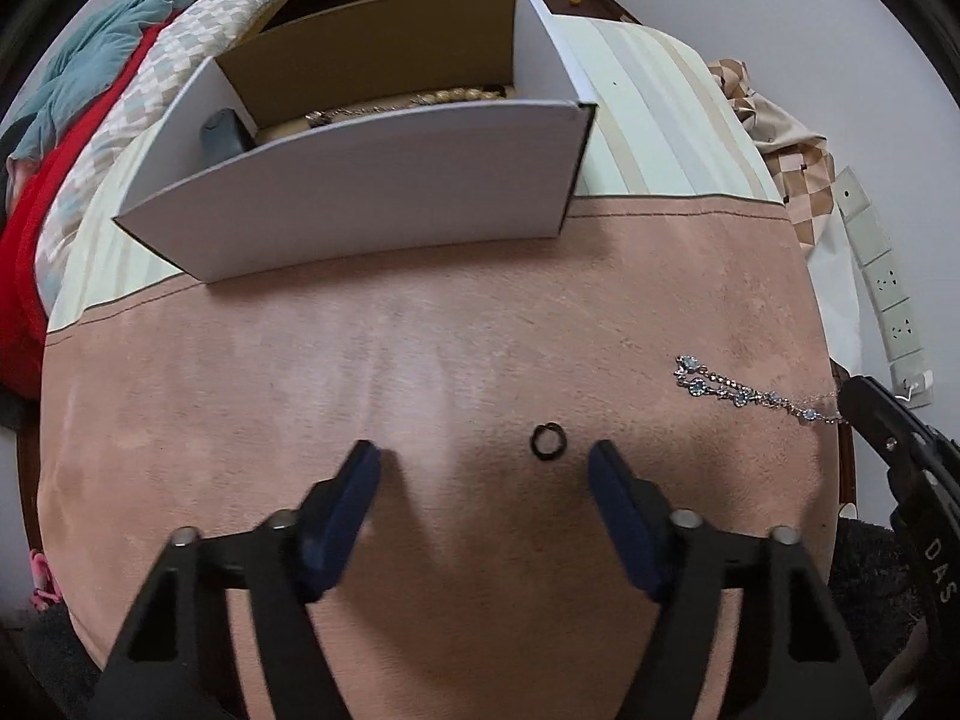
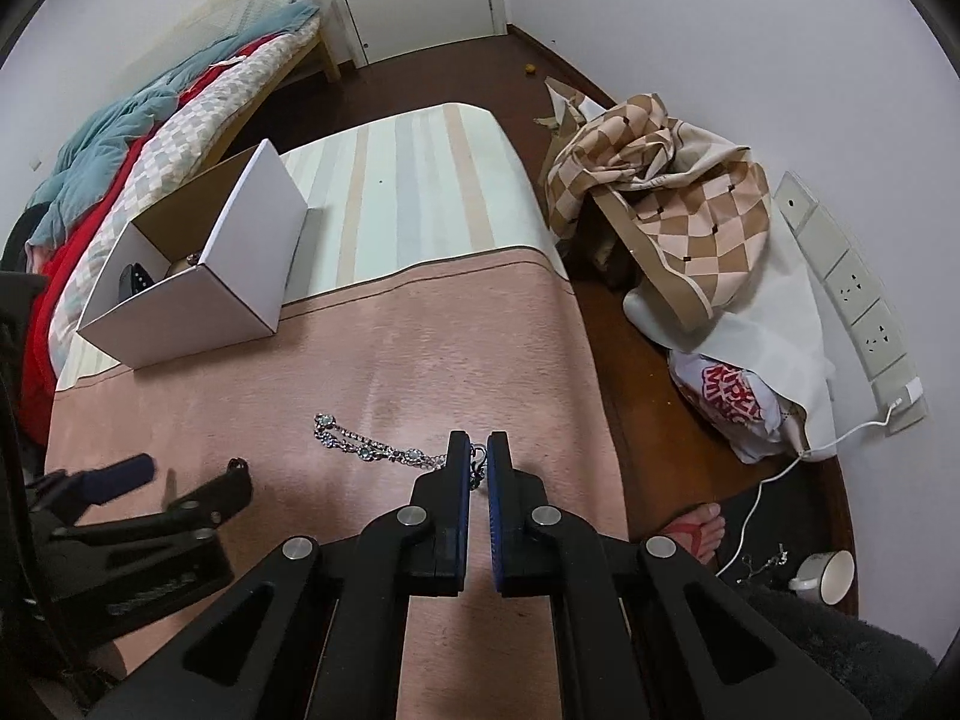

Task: Organize jewelry
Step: 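Grasp the silver chain bracelet with the right tool while the left tool grasps the other black ring, then carry the chain bracelet and black ring over the white box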

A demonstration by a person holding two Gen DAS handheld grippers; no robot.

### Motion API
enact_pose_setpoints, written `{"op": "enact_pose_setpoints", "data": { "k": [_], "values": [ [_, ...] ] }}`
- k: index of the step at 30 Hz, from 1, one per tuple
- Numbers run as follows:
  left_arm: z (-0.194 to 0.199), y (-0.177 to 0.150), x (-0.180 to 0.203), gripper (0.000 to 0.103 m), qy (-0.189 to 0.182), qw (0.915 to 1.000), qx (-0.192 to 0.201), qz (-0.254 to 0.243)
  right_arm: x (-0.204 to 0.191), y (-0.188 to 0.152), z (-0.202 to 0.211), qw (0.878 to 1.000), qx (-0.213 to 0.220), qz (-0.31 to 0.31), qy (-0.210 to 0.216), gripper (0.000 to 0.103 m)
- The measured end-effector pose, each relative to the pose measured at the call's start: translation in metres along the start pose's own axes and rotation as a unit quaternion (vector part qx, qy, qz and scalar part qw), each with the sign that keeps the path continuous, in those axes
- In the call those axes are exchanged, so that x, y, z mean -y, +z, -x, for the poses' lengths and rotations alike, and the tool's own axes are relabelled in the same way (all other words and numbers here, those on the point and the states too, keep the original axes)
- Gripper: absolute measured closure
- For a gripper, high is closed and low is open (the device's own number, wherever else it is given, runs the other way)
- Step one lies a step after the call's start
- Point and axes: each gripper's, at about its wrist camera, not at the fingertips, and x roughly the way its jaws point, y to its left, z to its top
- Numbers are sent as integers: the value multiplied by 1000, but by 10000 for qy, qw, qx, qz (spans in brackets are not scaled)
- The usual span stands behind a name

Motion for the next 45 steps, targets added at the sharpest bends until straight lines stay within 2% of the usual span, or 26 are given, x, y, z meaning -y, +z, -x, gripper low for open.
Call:
{"op": "enact_pose_setpoints", "data": {
  "k": [3,5,6,8,11,16,22,29,35,40,45],
  "values": [
    [1,1,2,50,-19,10000,85,-28,2,1,2,10000,13,3,-31,98],
    [1,2,4,66,-72,9999,137,-63,4,1,2,10000,17,-4,-46,98],
    [1,3,6,70,-72,9998,158,-92,5,1,2,10000,16,-15,-48,98],
    [1,3,7,85,-89,9997,186,-102,6,1,3,10000,17,-41,-54,97],
    [1,4,9,93,-101,9996,229,-143,5,2,4,10000,24,-30,-45,97],
    [11,1,-1,93,-189,9994,281,-77,-2,4,15,9999,64,3,77,97],
    [49,5,-22,93,-387,9980,505,53,-20,21,45,9984,234,33,511,97],
    [104,22,-63,93,-553,9947,840,199,-52,65,95,9922,604,271,1061,97],
    [133,62,-101,93,-659,9917,1032,405,-94,108,125,9838,849,643,1442,98],
    [125,105,-131,93,-658,9913,974,593,-135,145,106,9805,702,858,1625,98],
    [96,137,-149,93,-631,9936,682,641,-167,167,55,9804,128,916,1741,98]
  ]
}}
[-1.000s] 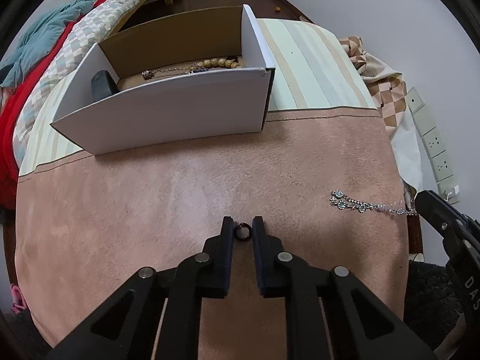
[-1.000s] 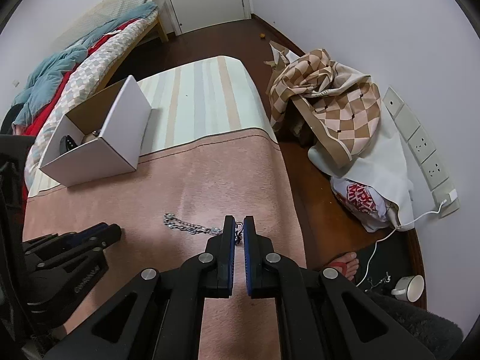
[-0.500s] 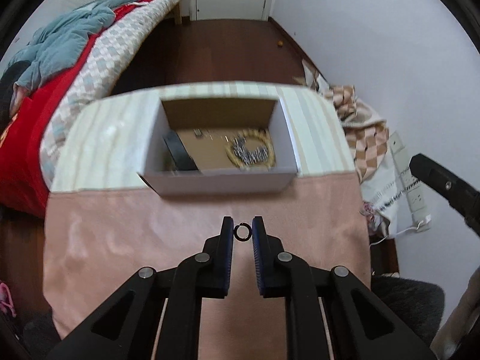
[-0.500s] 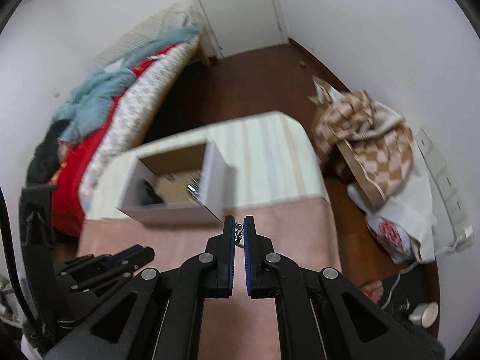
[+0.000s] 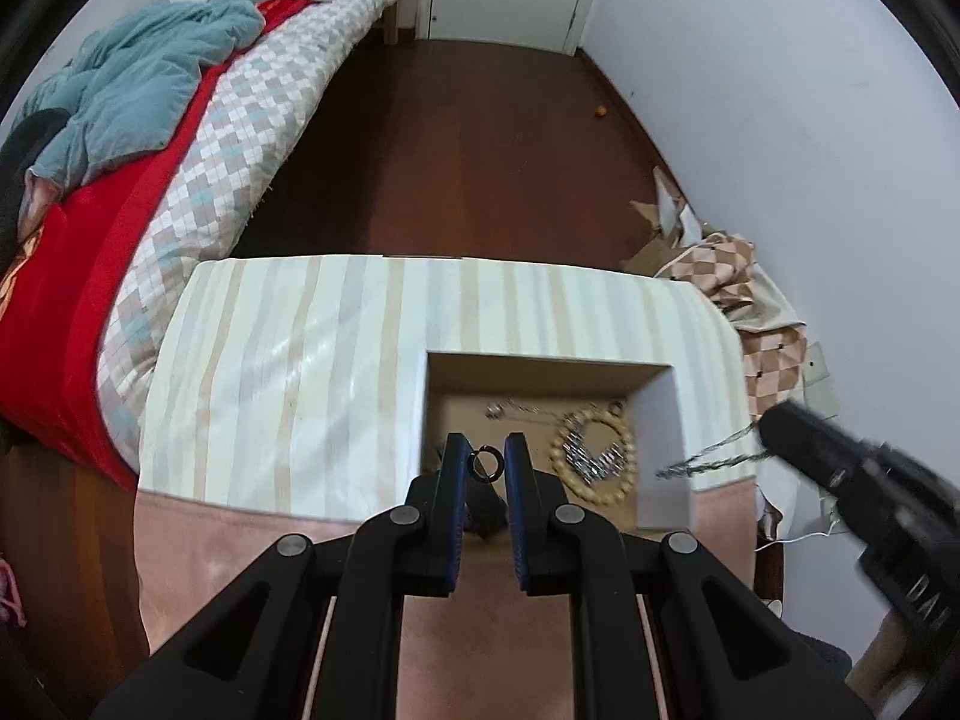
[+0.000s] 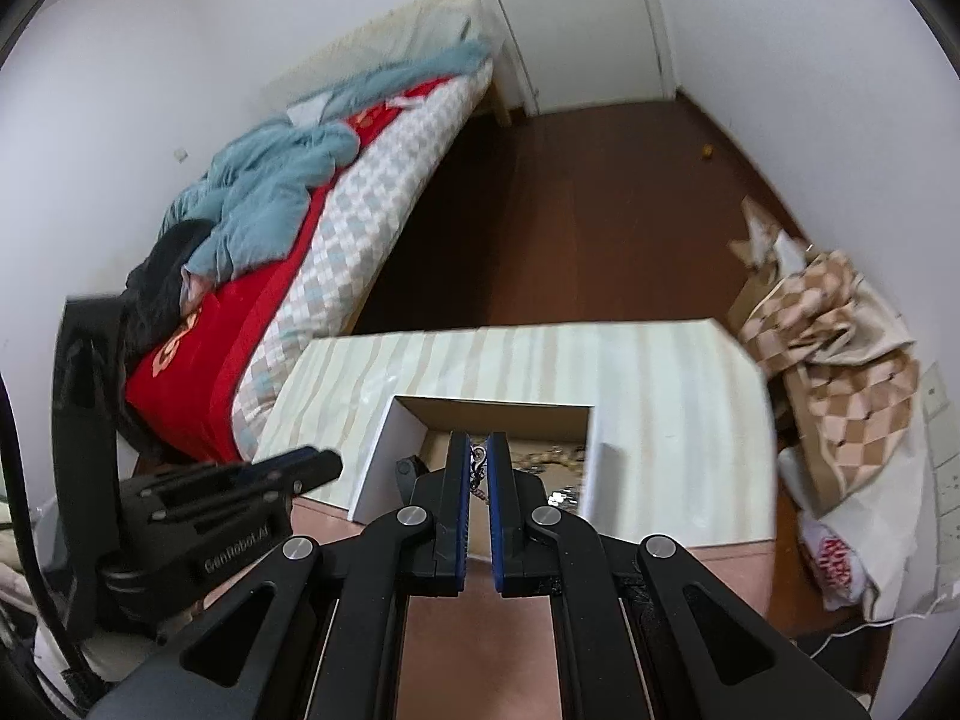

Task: Organize jewelry
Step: 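Carry the chain bracelet and black ring over the white box, then lower both tools into the box and open them to release the items, then withdraw both tools from the box and raise them above the table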

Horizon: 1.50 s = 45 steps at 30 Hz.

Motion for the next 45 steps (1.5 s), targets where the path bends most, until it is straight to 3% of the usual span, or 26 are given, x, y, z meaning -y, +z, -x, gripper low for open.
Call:
{"op": "enact_pose_setpoints", "data": {
  "k": [10,12,14,15,17,19,23,24,29,30,34,40,45],
  "values": [
    [-40,25,-20,89,-59,9975,-619,340,-1,16,-79,9951,-850,-161,474,97],
    [-41,25,-24,76,-50,9970,-610,464,7,15,-103,9868,-1396,-436,701,96],
    [-38,25,-26,49,41,9977,-513,450,16,10,-119,9788,-1806,-639,719,96],
    [-36,24,-27,46,66,9980,-448,443,19,8,-122,9775,-1872,-663,713,94],
    [-32,23,-27,41,160,9983,-395,407,28,4,-121,9783,-1848,-727,588,64],
    [-30,22,-29,36,177,9983,-361,425,34,1,-115,9787,-1792,-801,597,53],
    [-21,14,-30,8,418,9983,-195,361,39,-1,-92,9859,-1540,-622,188,47],
    [-18,9,-29,6,518,9980,-139,323,39,-2,-84,9881,-1441,-543,-16,44],
    [-11,-15,-23,1,878,9960,77,153,37,-18,-62,9856,-1240,-68,-1145,9],
    [-9,-23,-21,1,947,9954,117,113,36,-24,-58,9823,-1228,29,-1414,7],
    [-4,-42,-15,1,1048,9944,158,34,34,-40,-53,9772,-1159,57,-1780,3],
    [23,-63,-6,1,994,9945,304,84,23,-58,-20,9764,-843,20,-1989,2],
    [68,-80,3,1,1001,9924,714,89,4,-70,27,9761,-394,129,-2135,2]
  ]
}}
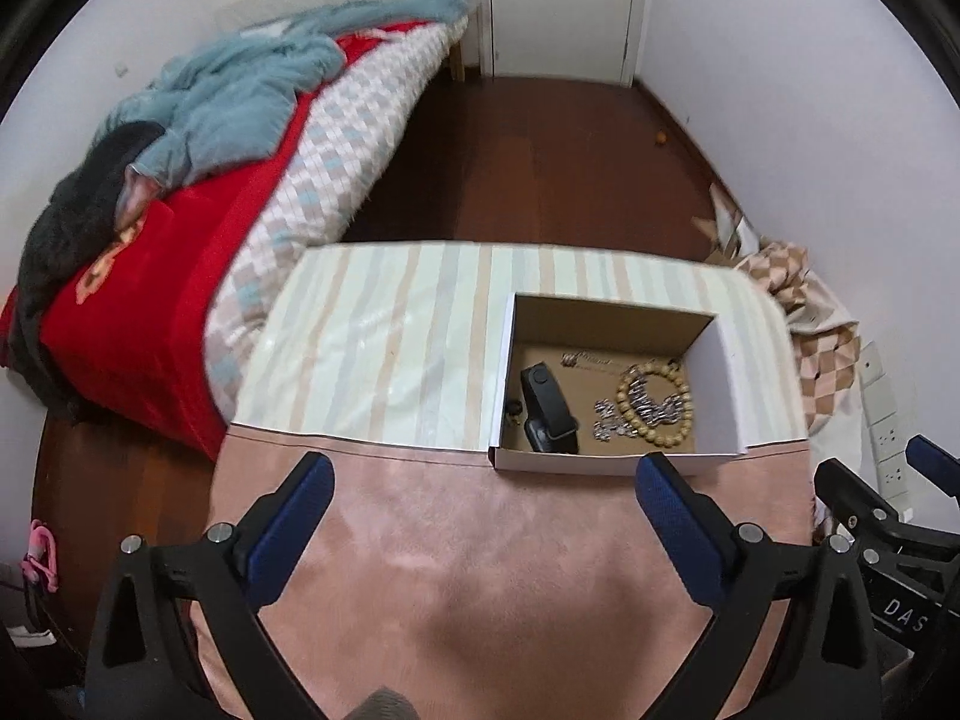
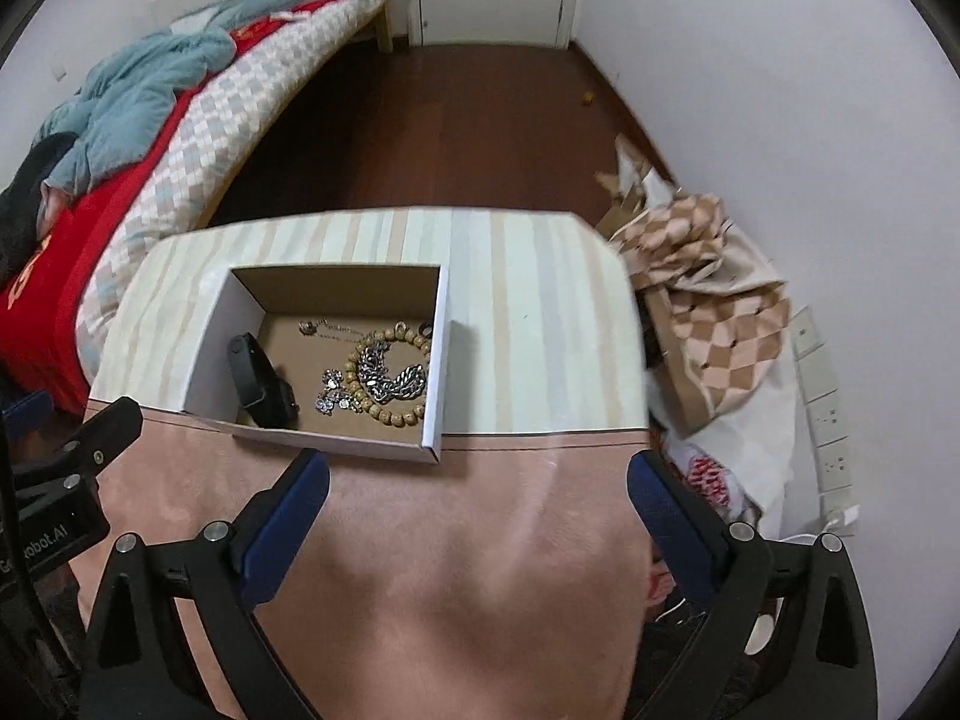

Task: Organize jewelry

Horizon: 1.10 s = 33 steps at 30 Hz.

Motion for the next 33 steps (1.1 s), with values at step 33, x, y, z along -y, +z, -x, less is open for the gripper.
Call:
{"op": "enact_pose_setpoints", "data": {
  "k": [33],
  "values": [
    [195,-54,-7,1,-210,9951,969,29,14,-82,261,9859,1664,-96,134,0]
  ]
}}
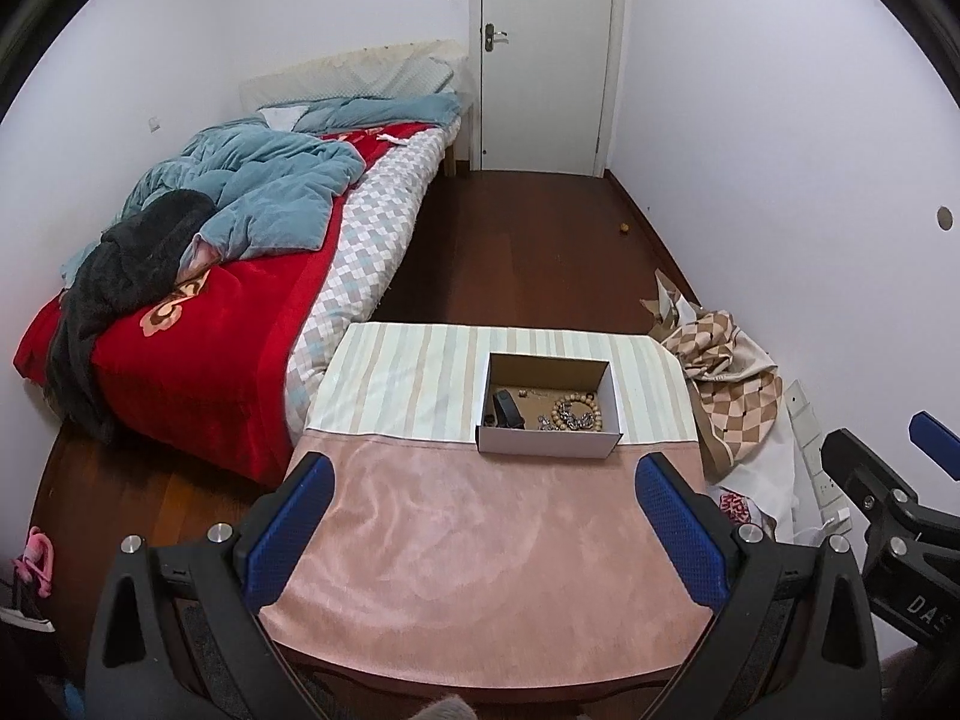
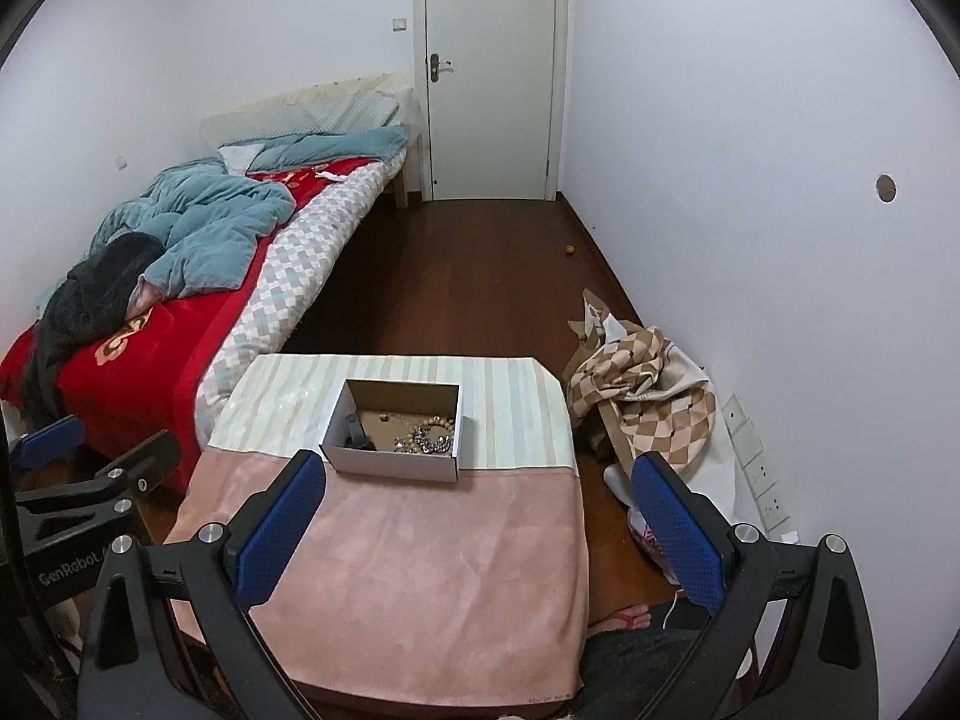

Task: Organize jewelry

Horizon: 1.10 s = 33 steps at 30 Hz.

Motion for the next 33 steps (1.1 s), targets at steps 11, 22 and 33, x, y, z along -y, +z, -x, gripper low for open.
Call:
{"op": "enact_pose_setpoints", "data": {
  "k": [11,22,33],
  "values": [
    [-12,22,3,1,49,10000,-17,50,0,22,-26,9998,-105,27,-150,0],
    [-44,34,5,1,166,9996,-221,58,-5,40,-67,9989,-320,88,-335,0],
    [-64,35,4,1,239,9987,-442,19,-6,43,-92,9977,-534,130,-406,0]
  ]
}}
